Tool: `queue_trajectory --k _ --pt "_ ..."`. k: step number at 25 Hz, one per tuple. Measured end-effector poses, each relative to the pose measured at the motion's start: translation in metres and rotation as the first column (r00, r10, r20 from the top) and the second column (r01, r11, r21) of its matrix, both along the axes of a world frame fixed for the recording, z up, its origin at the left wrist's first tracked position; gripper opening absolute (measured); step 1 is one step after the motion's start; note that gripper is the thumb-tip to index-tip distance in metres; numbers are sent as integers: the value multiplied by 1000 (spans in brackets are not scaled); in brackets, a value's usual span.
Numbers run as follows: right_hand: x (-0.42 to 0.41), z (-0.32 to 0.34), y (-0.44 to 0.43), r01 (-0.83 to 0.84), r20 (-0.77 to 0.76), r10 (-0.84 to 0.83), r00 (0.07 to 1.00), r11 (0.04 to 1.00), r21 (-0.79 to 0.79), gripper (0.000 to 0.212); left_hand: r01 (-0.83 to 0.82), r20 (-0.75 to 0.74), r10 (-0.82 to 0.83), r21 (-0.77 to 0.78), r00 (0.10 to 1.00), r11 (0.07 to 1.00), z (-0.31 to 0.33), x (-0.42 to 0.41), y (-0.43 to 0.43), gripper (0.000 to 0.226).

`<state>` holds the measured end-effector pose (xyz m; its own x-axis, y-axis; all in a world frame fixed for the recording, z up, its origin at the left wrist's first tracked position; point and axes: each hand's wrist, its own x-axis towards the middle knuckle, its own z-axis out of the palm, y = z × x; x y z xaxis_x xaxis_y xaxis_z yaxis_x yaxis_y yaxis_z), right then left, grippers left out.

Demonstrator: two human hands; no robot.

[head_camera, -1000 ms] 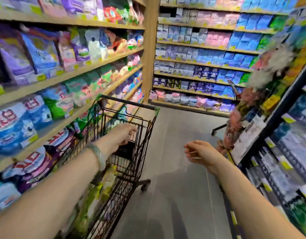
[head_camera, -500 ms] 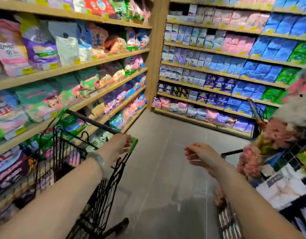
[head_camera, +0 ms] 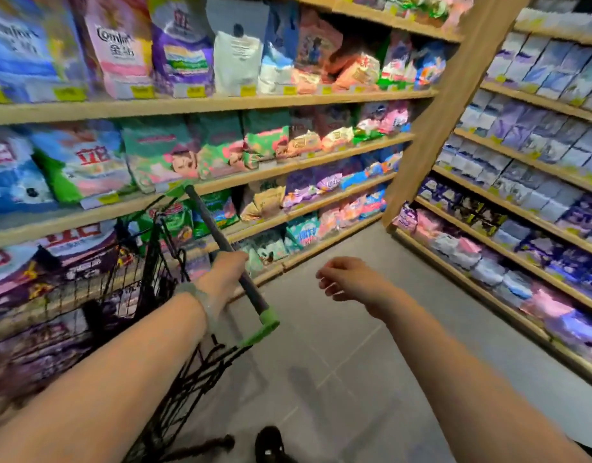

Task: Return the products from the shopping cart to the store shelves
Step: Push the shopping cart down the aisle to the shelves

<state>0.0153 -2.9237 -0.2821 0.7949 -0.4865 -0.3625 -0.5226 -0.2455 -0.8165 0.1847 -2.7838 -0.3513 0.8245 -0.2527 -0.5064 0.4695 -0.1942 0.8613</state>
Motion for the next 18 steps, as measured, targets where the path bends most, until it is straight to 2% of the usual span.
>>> queue_trajectory --k 2,4,6,7,10,12,14,16,18 --pt "47 -11 -22 -119 -14 119 993 992 -37 14 -74 38 72 56 997 996 -9 31 -16 18" --pt "91 -20 -39 -238 -50 235 971 968 -80 16 -88 -1 89 75 996 993 -26 61 -29 50" --pt "131 -27 -52 -444 -146 421 895 872 -205 22 -16 -19 21 211 1000 977 -53 81 -39 83" --pt "150 -28 -58 -546 -200 509 837 791 -275 24 35 -33 -26 295 999 955 -52 78 -43 85" --pt "202 -30 -65 -695 -279 641 715 608 -383 26 26 28 -43 447 999 894 -41 60 -56 68" --pt "241 -38 -60 -772 -296 729 617 487 -409 27 54 30 -76 453 997 890 -49 64 -55 67" --pt "277 -49 -46 -850 -343 809 477 326 -413 34 50 20 -66 444 998 895 -55 76 -45 49" --pt "306 -60 -28 -904 -419 862 285 97 -416 47 39 -42 -23 410 999 911 -52 79 -36 28" --pt "325 -67 -17 -869 -512 848 136 -146 -472 58 89 -109 -50 382 993 920 -49 78 -33 21"
